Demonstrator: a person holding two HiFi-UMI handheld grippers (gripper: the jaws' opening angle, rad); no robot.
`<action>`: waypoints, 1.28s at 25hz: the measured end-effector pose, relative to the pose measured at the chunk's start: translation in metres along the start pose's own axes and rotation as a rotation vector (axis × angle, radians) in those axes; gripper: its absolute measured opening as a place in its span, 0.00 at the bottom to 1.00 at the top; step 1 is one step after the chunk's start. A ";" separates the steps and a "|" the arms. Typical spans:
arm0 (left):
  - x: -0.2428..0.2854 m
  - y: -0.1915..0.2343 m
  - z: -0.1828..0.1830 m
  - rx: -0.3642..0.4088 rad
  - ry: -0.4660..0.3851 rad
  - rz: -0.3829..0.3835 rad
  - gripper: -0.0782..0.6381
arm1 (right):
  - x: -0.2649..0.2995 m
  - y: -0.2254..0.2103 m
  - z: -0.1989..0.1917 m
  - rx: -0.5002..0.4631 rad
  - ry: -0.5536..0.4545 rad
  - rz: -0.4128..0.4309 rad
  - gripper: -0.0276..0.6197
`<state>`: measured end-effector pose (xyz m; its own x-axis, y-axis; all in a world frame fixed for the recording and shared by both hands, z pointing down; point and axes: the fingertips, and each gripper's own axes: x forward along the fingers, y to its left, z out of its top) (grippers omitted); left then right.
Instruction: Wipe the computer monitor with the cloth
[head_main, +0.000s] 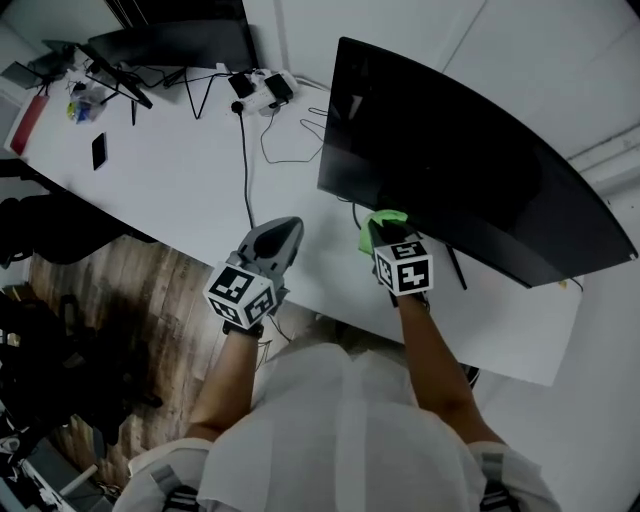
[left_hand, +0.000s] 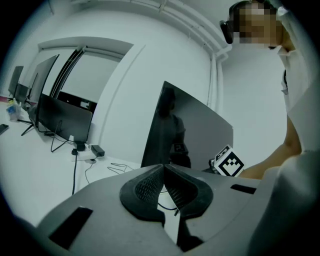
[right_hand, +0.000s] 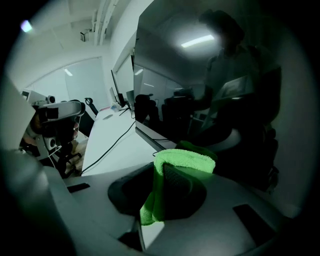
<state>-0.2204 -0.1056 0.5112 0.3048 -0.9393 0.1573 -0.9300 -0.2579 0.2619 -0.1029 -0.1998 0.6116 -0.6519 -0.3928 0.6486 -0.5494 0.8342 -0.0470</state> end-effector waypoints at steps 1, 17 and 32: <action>-0.002 0.002 0.000 -0.003 -0.002 0.010 0.13 | 0.004 0.004 0.003 -0.005 -0.003 0.012 0.11; 0.001 -0.035 0.001 0.011 0.033 0.096 0.13 | 0.023 0.039 0.029 -0.033 -0.054 0.177 0.11; 0.003 0.022 0.009 0.062 0.035 0.050 0.13 | 0.040 0.054 0.044 -0.029 -0.090 0.122 0.11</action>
<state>-0.2418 -0.1158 0.5088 0.2637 -0.9432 0.2022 -0.9549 -0.2256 0.1931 -0.1813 -0.1873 0.6014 -0.7576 -0.3201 0.5689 -0.4488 0.8882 -0.0979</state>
